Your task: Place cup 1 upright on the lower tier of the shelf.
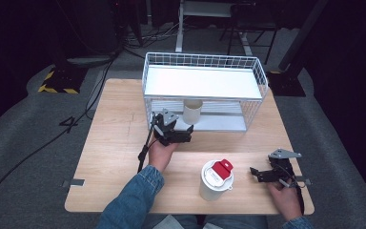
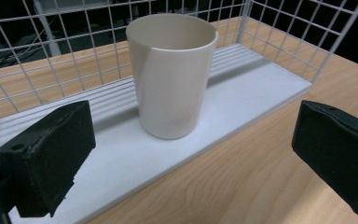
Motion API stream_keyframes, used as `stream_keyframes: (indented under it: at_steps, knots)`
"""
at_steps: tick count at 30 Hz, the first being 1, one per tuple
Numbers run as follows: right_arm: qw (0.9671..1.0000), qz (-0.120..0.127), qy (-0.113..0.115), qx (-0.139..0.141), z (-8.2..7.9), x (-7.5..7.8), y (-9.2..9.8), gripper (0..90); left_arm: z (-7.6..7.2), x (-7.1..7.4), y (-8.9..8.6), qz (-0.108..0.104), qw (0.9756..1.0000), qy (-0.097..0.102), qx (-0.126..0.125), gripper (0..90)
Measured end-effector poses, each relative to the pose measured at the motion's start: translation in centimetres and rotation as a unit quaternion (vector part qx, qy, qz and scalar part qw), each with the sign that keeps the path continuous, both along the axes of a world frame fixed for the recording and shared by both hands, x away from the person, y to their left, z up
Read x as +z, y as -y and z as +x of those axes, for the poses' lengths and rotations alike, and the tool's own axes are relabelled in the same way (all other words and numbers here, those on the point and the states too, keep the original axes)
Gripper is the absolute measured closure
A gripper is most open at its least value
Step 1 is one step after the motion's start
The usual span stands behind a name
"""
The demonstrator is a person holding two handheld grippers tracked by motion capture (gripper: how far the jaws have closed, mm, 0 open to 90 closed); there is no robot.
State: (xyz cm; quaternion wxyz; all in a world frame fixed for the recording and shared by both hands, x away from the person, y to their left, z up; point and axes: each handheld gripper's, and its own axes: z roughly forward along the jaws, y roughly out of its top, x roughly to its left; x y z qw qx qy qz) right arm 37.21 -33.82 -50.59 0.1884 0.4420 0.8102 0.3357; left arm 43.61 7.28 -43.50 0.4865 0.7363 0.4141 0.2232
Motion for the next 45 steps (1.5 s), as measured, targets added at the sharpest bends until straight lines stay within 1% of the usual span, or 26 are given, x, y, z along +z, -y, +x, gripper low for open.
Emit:
stream_keyframes:
  at_steps: [1,5,6,8,9,11,16,17,18,19,21,22,23,24,26,29,32,35,37,38,40,41,42,43,44,45]
  knots:
    - [1.0,0.0,0.0,0.0,0.0,0.0,0.0,0.4,-0.3,0.2,-0.2,0.003,1.0,0.001,-0.004,0.0]
    - [1.0,0.0,0.0,0.0,0.0,0.0,0.0,0.4,-1.5,0.8,-0.9,-0.001,0.9999,0.0,-0.016,0.0]
    - [1.0,0.0,0.0,0.0,0.0,0.0,0.0,0.4,-1.5,0.8,-0.9,-0.001,0.9999,0.0,-0.016,0.1]
    - [1.0,0.0,0.0,0.0,0.0,0.0,0.0,0.4,-2.4,1.2,-1.6,-0.006,0.9998,-0.002,-0.021,0.1]
    - [1.0,0.0,0.0,0.0,0.0,0.0,0.0,0.4,-2.7,1.4,-1.9,-0.005,0.9998,-0.001,-0.022,0.1]
    - [1.0,0.0,0.0,0.0,0.0,0.0,0.0,0.4,-3.3,1.8,-2.4,0.004,0.9997,0.0,-0.023,0.1]
    - [1.0,0.0,0.0,0.0,0.0,0.0,0.0,0.4,-5.0,2.5,-3.5,0.01,0.9997,0.005,-0.022,0.1]
    - [1.0,0.0,0.0,0.0,0.0,0.0,0.0,0.4,-5.3,2.7,-3.6,0.012,0.9997,0.0,-0.023,0.1]
    - [1.0,0.0,0.0,0.0,0.0,0.0,0.0,0.4,-5.4,2.8,-3.8,0.02,0.9994,-0.002,-0.028,0.1]
    - [1.0,0.0,0.0,0.0,0.0,0.0,0.0,0.4,-5.7,2.9,-4.0,0.02,0.9993,-0.006,-0.031,0.1]
    - [1.0,0.0,0.0,0.0,0.0,0.0,0.0,0.4,-6.2,2.8,-4.3,0.021,0.9991,-0.012,-0.034,0.6]
    - [1.0,0.0,0.0,0.0,0.0,0.0,0.0,0.4,-6.2,2.8,-4.3,0.021,0.9991,-0.012,-0.034,0.7]
    - [1.0,0.0,0.0,0.0,0.0,0.0,0.0,0.4,-6.5,2.7,-4.7,0.032,0.9987,-0.015,-0.036,0.8]
    - [1.0,0.0,0.0,0.0,0.0,0.0,0.0,0.4,-6.6,2.6,-4.9,0.035,0.9986,-0.016,-0.035,0.9]
    - [1.0,-0.001,0.0,-0.001,0.0,0.0,0.0,0.4,-6.8,2.4,-5.5,0.032,0.9987,-0.021,-0.033,1.0]
    - [1.0,-0.001,0.0,-0.001,0.0,0.0,0.0,0.4,-7.3,2.3,-6.3,0.033,0.9987,-0.025,-0.028,1.0]
    - [1.0,-0.001,-0.001,0.0,0.0,0.0,0.0,0.4,-8.1,2.4,-6.8,0.034,0.9989,-0.021,-0.023,1.1]
    - [1.0,-0.001,0.0,-0.001,0.0,0.0,0.0,0.4,-8.9,2.4,-7.0,0.036,0.9988,-0.017,-0.028,1.3]
    - [1.0,0.0,-0.001,0.0,0.0,0.0,0.1,0.7,-9.3,2.3,-7.0,0.047,0.9981,-0.018,-0.035,1.5]
    - [1.0,0.002,-0.001,0.001,-0.1,0.0,0.2,0.9,-9.5,2.3,-7.0,0.056,0.9975,-0.019,-0.039,1.8]
    - [1.0,0.003,-0.002,0.002,-0.1,0.0,0.3,0.9,-9.9,2.2,-7.0,0.082,0.9954,-0.02,-0.045,2.3]
    - [1.0,0.003,-0.002,0.002,-0.1,0.0,0.3,0.9,-9.9,2.2,-7.0,0.082,0.9954,-0.02,-0.045,2.3]
    - [1.0,0.003,-0.002,0.003,-0.1,0.0,0.3,0.9,-10.1,2.1,-7.1,0.094,0.9944,-0.018,-0.044,2.3]
    - [1.0,0.002,-0.002,0.004,-0.1,0.0,0.3,0.8,-10.2,2.1,-7.3,0.1,0.9939,-0.019,-0.043,2.2]
    - [1.0,0.002,-0.002,0.004,-0.1,0.0,0.3,0.7,-10.5,2.0,-7.8,0.099,0.9939,-0.022,-0.043,2.3]
    - [1.0,0.002,-0.002,0.003,-0.1,0.0,0.3,0.7,-10.6,1.9,-8.1,0.094,0.9944,-0.026,-0.042,2.3]
